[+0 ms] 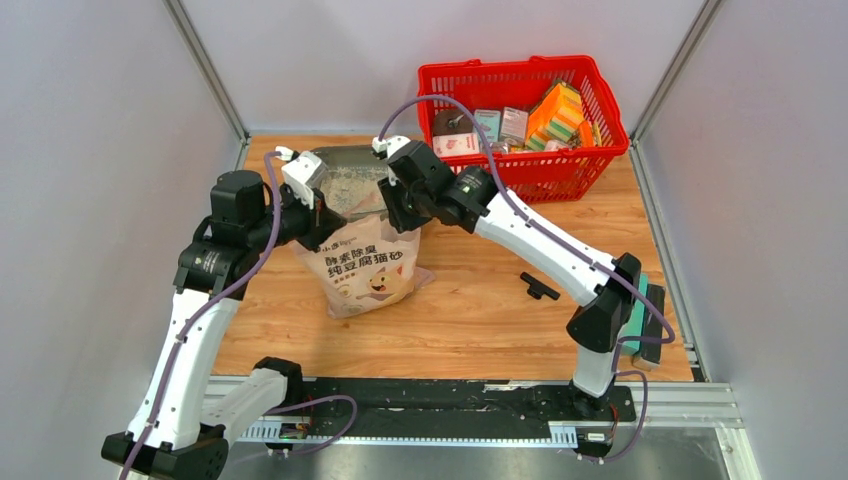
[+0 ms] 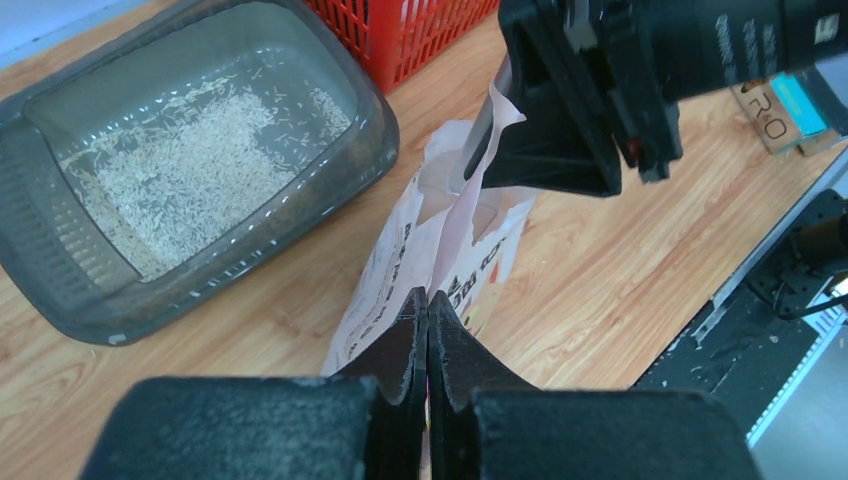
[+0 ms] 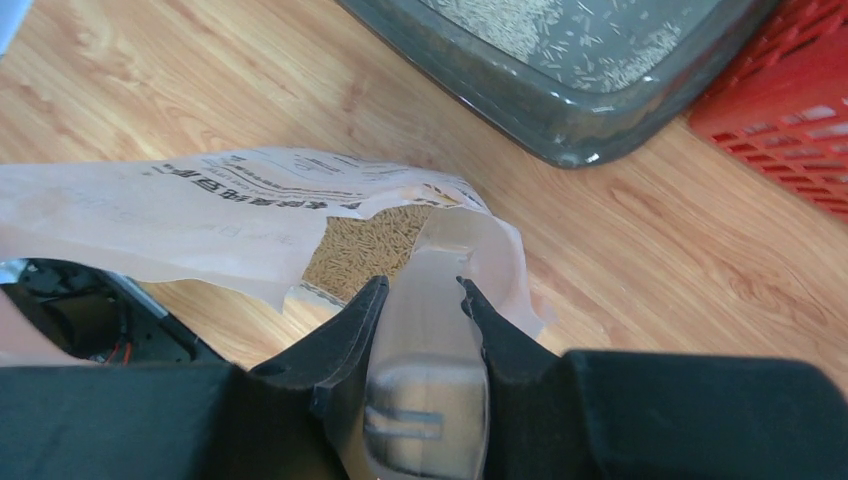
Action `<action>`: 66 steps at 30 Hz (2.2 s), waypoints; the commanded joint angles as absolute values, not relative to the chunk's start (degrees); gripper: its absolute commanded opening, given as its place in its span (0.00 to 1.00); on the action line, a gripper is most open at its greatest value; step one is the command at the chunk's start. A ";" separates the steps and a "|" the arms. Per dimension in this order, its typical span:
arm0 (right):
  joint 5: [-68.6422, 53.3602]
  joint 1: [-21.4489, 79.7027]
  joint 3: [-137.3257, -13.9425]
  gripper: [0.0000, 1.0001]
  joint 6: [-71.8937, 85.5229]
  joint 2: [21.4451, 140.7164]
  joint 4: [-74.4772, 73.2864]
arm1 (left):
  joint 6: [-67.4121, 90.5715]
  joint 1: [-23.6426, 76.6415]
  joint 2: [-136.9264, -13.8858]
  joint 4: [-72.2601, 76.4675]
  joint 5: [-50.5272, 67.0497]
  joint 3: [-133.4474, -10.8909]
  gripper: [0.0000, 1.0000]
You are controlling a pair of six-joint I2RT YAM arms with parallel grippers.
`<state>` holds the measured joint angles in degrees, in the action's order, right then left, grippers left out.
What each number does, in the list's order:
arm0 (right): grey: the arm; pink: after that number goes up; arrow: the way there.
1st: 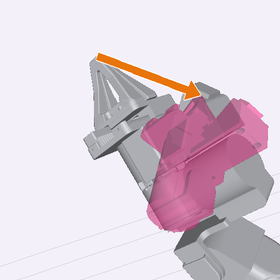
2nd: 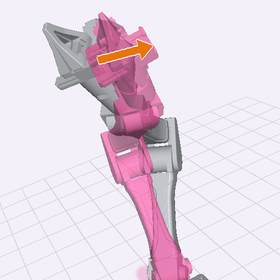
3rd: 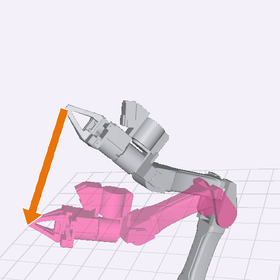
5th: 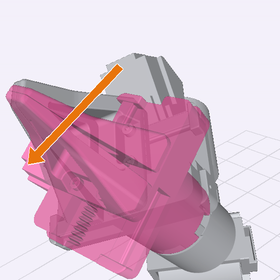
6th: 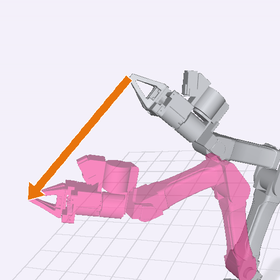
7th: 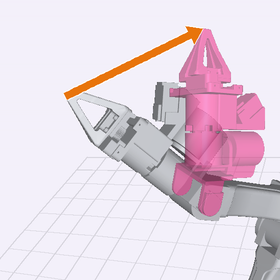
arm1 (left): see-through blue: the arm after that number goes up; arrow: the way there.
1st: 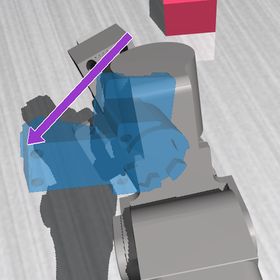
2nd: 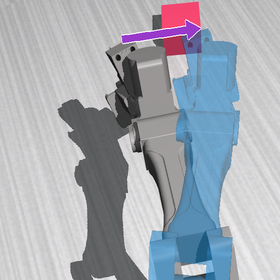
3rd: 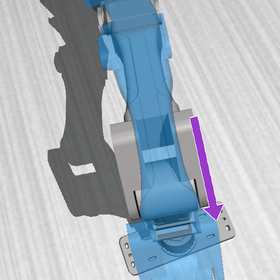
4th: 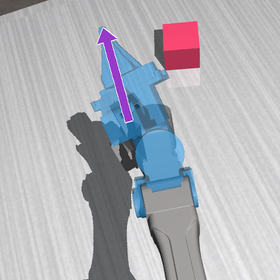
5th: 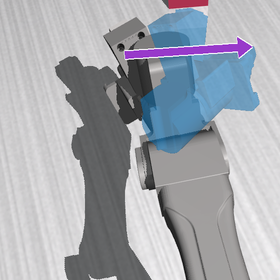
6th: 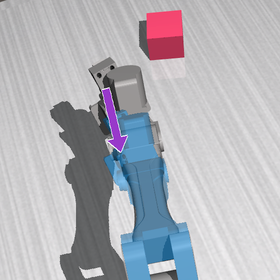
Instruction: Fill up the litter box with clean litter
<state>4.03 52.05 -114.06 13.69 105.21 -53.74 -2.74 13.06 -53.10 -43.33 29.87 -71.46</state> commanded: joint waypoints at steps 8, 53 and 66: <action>20.66 53.70 -106.09 0.00 20.30 107.83 -51.33 | 3.95 13.27 -48.34 -28.66 31.91 -73.65 0.00; -49.57 27.33 -99.23 0.00 36.03 114.87 -26.55 | -32.43 12.57 -74.00 -51.24 20.56 -81.48 0.72; -48.78 27.16 -98.09 0.00 35.33 114.52 -25.05 | -35.59 11.87 -71.62 -46.49 12.66 -84.63 0.82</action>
